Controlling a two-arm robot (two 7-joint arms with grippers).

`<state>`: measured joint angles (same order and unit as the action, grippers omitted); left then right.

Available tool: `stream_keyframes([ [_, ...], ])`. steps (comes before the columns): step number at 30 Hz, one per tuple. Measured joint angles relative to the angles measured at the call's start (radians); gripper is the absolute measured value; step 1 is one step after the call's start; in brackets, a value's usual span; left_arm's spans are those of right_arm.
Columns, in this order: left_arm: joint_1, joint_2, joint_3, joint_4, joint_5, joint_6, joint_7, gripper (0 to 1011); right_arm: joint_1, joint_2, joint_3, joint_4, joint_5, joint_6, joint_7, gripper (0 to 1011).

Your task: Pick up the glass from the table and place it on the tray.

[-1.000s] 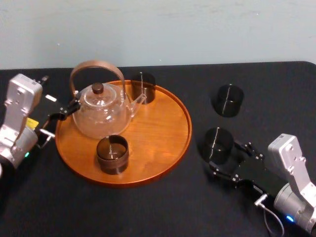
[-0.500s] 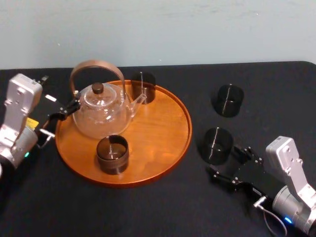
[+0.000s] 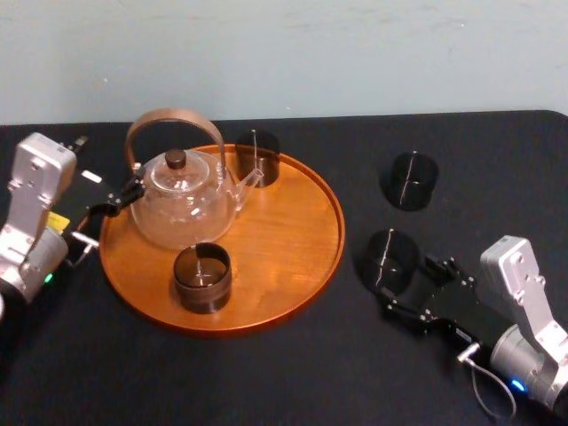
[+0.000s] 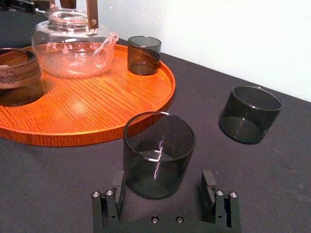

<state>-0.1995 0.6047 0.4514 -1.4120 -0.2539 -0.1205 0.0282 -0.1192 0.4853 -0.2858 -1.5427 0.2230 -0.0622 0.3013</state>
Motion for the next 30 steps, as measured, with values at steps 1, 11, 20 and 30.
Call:
stream_keyframes([
  [1,0.0,0.0,0.0,0.0,0.0,0.0,0.0,1010,0.007,-0.005,0.002,0.006,-0.001,0.002,0.006,1002],
  [11,0.0,0.0,0.0,0.0,0.0,0.0,0.0,1010,0.063,-0.044,0.002,0.057,-0.011,0.01,0.047,1002],
  [20,0.0,0.0,0.0,0.0,0.0,0.0,0.0,1010,0.108,-0.076,-0.012,0.105,-0.023,0.011,0.075,1002],
  [30,0.0,0.0,0.0,0.0,0.0,0.0,0.0,1010,0.147,-0.098,-0.022,0.142,-0.032,0.007,0.085,1002],
])
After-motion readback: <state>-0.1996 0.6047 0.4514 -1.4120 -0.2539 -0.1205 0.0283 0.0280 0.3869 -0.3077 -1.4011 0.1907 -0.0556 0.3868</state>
